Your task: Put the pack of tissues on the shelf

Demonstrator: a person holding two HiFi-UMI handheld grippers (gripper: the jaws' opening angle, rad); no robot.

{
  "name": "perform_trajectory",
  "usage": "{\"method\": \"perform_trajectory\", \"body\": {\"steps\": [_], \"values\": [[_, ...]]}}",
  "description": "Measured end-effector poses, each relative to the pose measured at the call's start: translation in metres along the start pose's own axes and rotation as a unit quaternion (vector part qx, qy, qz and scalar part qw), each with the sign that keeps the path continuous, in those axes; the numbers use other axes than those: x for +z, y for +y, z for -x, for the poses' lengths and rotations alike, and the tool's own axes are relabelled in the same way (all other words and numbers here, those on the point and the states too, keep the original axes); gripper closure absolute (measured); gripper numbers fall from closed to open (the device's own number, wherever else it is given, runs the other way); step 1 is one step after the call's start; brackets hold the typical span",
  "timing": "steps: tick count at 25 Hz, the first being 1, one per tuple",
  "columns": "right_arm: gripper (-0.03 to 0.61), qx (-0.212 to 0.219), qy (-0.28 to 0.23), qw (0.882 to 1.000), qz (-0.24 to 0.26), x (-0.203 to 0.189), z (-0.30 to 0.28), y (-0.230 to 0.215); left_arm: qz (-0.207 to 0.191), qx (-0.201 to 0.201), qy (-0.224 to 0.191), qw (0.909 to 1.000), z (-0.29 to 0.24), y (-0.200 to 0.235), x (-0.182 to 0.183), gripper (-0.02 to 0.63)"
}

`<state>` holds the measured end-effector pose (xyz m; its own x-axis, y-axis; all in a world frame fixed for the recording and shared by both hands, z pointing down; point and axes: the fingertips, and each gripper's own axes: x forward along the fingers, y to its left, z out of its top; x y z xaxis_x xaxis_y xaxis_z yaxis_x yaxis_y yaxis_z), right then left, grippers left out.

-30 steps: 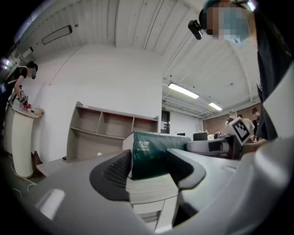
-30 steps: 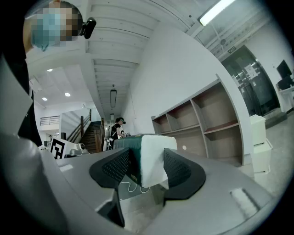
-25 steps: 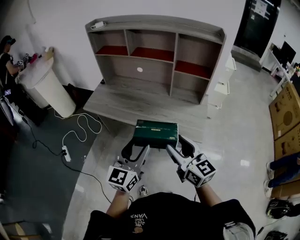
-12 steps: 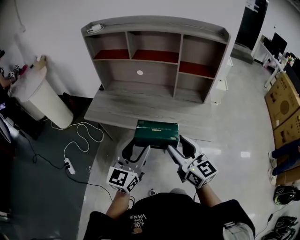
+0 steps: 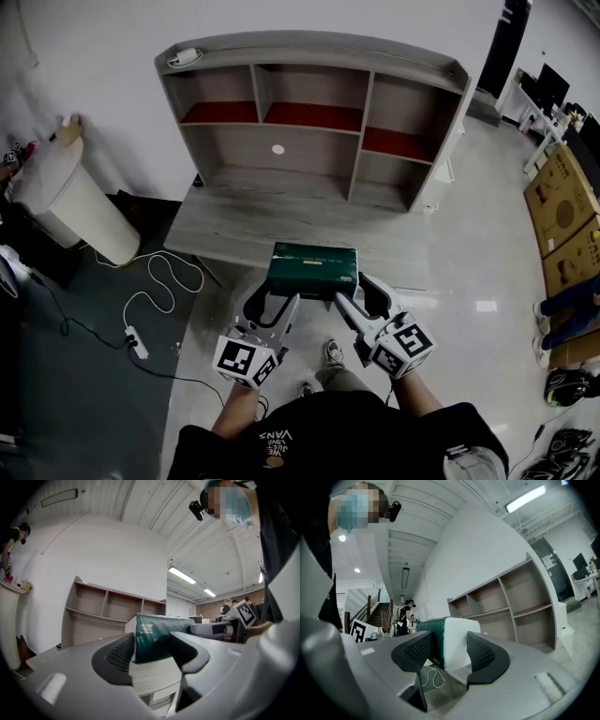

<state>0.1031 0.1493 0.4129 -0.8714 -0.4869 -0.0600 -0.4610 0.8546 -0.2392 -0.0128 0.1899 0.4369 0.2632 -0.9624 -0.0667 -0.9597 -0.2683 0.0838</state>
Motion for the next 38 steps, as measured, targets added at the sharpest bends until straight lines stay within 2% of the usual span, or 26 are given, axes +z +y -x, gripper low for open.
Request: {"method": "perform_trajectory", "body": {"steps": [7, 18, 25, 31, 38], "values": [[0.347, 0.024, -0.005, 1.000, -0.011, 0.016, -0.041, -0.038, -0.003, 0.015, -0.003, 0.9999, -0.048, 0.026, 0.004, 0.350], [0.347, 0.063, -0.003, 0.998, 0.001, 0.043, -0.101, -0.118, -0.013, 0.054, -0.018, 0.9983, -0.137, 0.058, 0.010, 0.350], [0.347, 0.077, 0.001, 0.997, 0.009, 0.048, -0.127, -0.153, -0.019, 0.070, -0.019, 0.9972, -0.173, 0.073, 0.010, 0.350], [0.347, 0.061, 0.004, 0.998, 0.016, 0.046, -0.146, -0.173, -0.019, 0.057, -0.018, 0.9981, -0.197, 0.090, 0.008, 0.350], [0.347, 0.023, 0.000, 0.999, 0.022, 0.047, -0.183, -0.185, -0.022, 0.014, -0.017, 0.9995, -0.228, 0.130, 0.014, 0.350]]}}
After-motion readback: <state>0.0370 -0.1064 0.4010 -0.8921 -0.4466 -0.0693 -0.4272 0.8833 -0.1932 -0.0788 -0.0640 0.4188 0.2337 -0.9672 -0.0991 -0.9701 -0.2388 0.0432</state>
